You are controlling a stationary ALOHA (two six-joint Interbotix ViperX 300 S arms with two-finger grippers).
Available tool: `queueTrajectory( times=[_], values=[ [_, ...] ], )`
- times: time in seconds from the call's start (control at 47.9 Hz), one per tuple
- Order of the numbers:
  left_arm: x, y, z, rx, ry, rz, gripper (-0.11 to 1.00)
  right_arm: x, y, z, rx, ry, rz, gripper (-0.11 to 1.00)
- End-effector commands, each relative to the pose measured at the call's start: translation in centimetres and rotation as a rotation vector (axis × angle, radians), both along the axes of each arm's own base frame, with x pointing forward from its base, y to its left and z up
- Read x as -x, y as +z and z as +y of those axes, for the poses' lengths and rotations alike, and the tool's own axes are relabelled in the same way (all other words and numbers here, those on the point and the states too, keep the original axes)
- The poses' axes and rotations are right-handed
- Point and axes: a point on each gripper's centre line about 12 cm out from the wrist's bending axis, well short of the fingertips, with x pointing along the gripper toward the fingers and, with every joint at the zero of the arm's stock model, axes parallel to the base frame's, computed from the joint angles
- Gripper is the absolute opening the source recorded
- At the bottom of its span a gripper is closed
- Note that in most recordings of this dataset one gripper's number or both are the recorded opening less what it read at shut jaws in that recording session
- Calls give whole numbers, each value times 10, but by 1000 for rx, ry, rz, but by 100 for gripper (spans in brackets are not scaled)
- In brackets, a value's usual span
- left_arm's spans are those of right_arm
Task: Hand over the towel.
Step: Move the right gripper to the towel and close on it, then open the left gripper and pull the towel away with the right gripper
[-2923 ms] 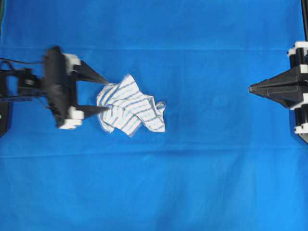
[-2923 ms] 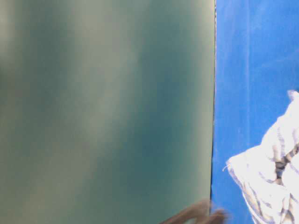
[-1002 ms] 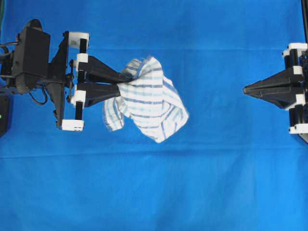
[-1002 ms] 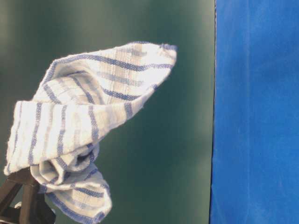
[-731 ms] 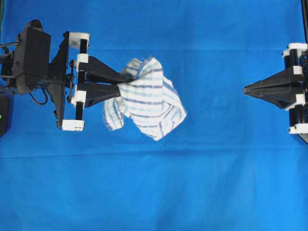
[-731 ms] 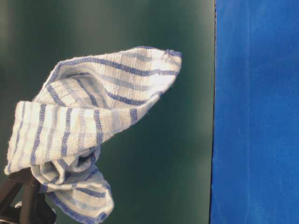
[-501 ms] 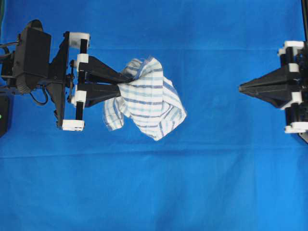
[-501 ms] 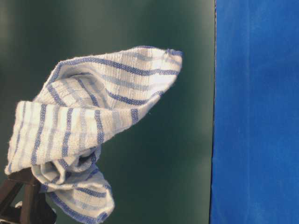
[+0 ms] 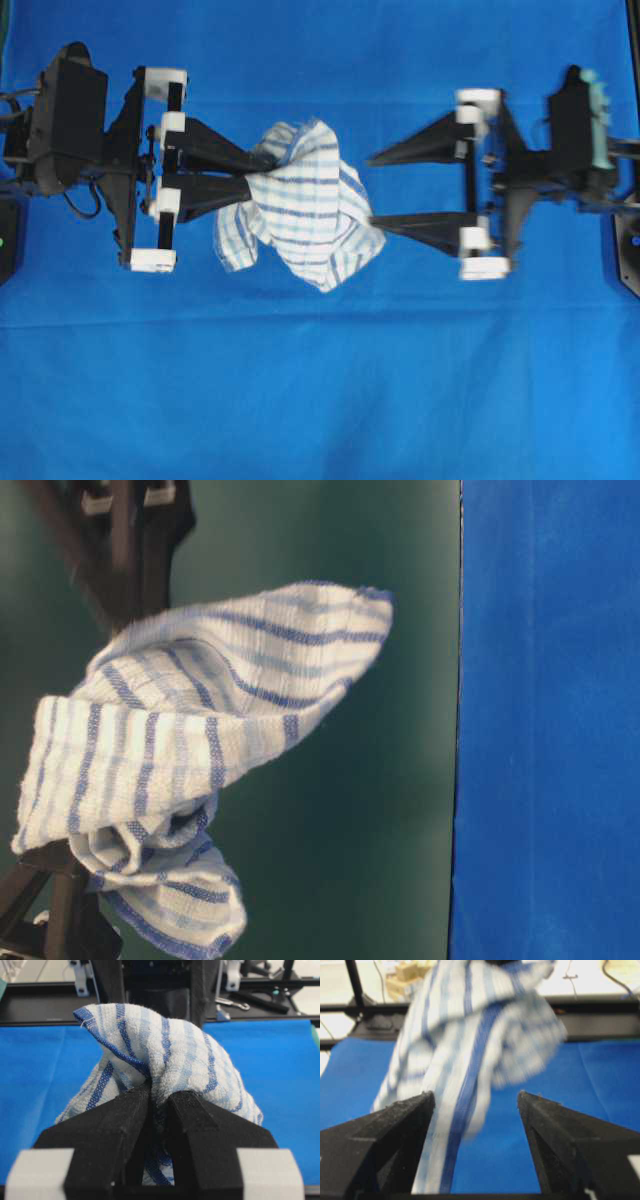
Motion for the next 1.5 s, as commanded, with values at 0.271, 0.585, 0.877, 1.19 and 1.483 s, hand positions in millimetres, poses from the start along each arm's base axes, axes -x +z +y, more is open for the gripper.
queueTrajectory(
  times=[0.271,0.585,0.877,1.19,1.483],
  values=[
    [0,11,-1,-1,-3,-35,8,-66,11,5,0,11,-29,70],
    [0,9,-1,-1,-3,-29,8,-84,11,5,3,11,-29,70],
    [-4,9,-1,-3,-4,-31,8,-84,5,5,14,11,27,25],
    [-11,4,-1,-6,-3,-14,8,-83,2,5,16,11,50,14],
    [-1,8,-1,2,-3,-34,62,-75,5,4,12,11,44,14]
  ],
)
